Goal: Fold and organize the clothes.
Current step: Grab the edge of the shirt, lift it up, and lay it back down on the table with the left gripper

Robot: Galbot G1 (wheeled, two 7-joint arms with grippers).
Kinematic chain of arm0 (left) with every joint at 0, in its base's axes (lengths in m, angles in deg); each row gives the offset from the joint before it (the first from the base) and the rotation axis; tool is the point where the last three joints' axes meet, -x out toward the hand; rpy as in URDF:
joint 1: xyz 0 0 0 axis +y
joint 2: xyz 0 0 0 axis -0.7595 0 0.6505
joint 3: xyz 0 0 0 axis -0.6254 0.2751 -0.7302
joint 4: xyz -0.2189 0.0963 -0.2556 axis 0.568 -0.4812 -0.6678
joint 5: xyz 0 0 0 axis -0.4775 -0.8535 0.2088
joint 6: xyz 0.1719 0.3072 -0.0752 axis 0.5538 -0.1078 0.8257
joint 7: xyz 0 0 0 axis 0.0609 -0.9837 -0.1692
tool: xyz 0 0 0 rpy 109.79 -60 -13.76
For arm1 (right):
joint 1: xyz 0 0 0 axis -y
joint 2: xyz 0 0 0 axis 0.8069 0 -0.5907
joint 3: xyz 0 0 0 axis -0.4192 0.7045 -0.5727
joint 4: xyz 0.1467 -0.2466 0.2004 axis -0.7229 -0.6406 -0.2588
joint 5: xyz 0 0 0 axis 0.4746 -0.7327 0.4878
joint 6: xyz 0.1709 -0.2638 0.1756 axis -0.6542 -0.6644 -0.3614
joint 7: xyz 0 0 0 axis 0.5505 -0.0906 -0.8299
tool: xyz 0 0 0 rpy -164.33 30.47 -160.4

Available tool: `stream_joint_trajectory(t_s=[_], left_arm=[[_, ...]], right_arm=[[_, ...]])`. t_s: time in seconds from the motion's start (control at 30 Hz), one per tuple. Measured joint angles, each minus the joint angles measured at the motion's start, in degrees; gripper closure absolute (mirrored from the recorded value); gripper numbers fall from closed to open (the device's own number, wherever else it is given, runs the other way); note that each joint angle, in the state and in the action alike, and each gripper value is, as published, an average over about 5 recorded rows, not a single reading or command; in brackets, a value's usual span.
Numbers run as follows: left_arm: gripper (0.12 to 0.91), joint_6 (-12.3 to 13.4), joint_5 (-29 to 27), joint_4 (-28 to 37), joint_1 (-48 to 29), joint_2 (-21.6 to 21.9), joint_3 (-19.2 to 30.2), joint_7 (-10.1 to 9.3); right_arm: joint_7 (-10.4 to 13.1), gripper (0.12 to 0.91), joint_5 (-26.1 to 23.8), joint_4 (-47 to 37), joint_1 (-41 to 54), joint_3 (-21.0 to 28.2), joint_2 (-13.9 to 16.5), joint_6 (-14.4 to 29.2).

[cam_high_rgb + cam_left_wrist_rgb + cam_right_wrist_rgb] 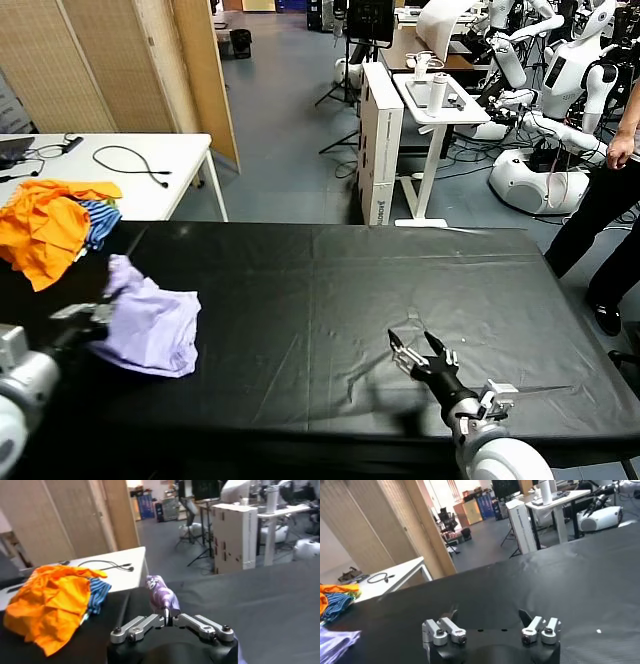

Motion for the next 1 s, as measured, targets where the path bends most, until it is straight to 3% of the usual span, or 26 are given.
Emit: stream_joint_trajectory(t_s=[0.13, 0.33, 0.57, 0.67, 0.93, 1.0], left_arm=[[0.844, 0.26, 0.47, -1.69, -5.16, -4.94, 10.9, -0.67], [0.844, 2.5, -2.57, 2.77, -12.49, -12.52, 26.79, 1.3], [0.824, 3.4, -7.67, 10.28, -17.82, -19.39, 37.71, 2.62], [0.699, 3.3, -8.47, 11.0, -18.17, -20.38, 39.63, 3.37], [0.213, 5.62, -12.74, 8.61, -17.12, -19.76, 39.01, 6.89], [0.157, 6.66, -13.84, 7.99, -17.14, -19.22, 37.95, 7.08]], right_arm=[[-0.16, 0.118, -0.36, 0.59, -0.57, -0.72, -0.39, -0.23], [-1.44, 0.118, -0.87, 1.81, -1.25, -2.07, -0.85, -0.42], [-2.41, 0.118, 2.88, 2.71, 0.71, -1.03, 0.5, -3.27], [-0.98, 0.118, 6.27, 2.63, 2.21, 0.16, 1.63, -5.19], [3.33, 0.118, 16.62, -0.25, 8.08, 6.51, 3.15, -9.36], [3.96, 0.118, 18.2, -1.56, 9.83, 8.66, 2.87, -9.78]])
